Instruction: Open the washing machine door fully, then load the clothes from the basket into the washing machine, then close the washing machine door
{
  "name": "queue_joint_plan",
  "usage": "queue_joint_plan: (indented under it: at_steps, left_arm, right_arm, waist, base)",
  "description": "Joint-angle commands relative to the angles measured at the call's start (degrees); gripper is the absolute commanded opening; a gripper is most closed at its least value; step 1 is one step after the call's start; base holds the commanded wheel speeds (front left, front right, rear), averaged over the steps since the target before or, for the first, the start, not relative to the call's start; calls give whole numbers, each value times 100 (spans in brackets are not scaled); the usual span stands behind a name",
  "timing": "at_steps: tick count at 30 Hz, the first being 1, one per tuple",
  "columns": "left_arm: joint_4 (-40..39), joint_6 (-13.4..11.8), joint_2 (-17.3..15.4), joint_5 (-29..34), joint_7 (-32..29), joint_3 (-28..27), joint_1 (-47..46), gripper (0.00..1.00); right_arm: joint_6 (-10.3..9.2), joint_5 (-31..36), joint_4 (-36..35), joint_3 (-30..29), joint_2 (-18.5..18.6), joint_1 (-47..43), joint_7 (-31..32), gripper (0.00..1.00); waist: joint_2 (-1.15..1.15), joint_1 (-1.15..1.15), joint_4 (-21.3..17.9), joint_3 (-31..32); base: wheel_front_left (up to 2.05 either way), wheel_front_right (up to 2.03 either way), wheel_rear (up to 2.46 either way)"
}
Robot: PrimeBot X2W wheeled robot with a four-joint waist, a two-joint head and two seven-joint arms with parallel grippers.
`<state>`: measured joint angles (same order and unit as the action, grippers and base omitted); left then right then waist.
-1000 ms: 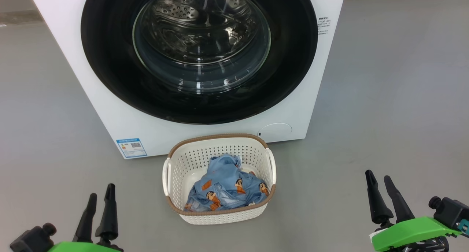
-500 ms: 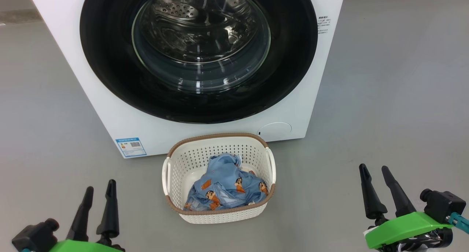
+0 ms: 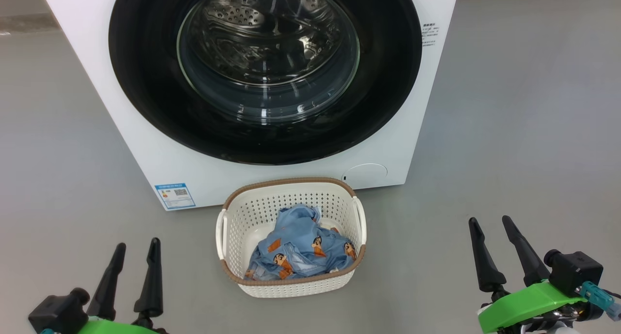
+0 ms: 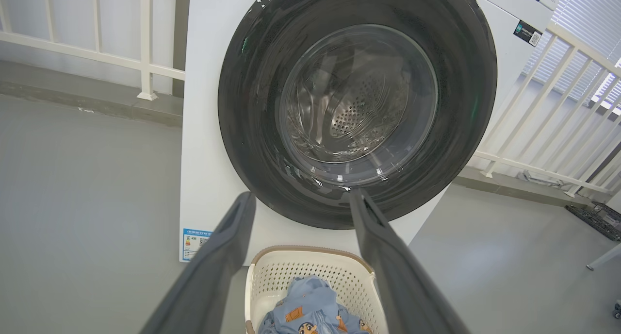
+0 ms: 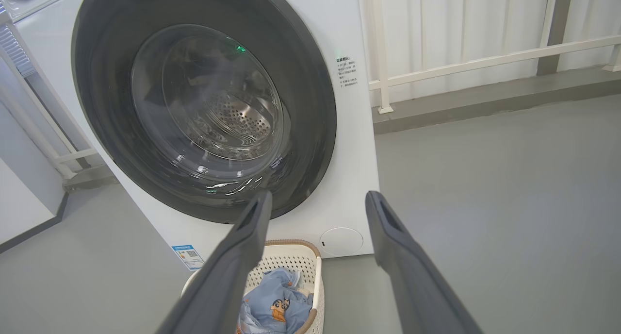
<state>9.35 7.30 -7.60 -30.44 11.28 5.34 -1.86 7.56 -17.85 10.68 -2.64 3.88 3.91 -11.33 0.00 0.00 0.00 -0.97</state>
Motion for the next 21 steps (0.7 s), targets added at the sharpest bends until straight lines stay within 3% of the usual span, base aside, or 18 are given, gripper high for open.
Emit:
queue_joint_plan:
  at_steps: [1, 21]
  left_arm:
    - [-118, 16, -170, 150, 79, -156, -226, 100]
    - [-55, 19, -232, 1175, 372, -165, -322, 100]
  right_arm:
    - [-7, 168, -160, 140, 56, 266, -77, 100]
    - [-8, 1387, 0, 88, 28, 411, -367, 100]
  waist:
    - [0, 0, -1, -2]
    - [0, 0, 14, -91]
  base:
    - [0, 0, 0]
    - [0, 0, 0]
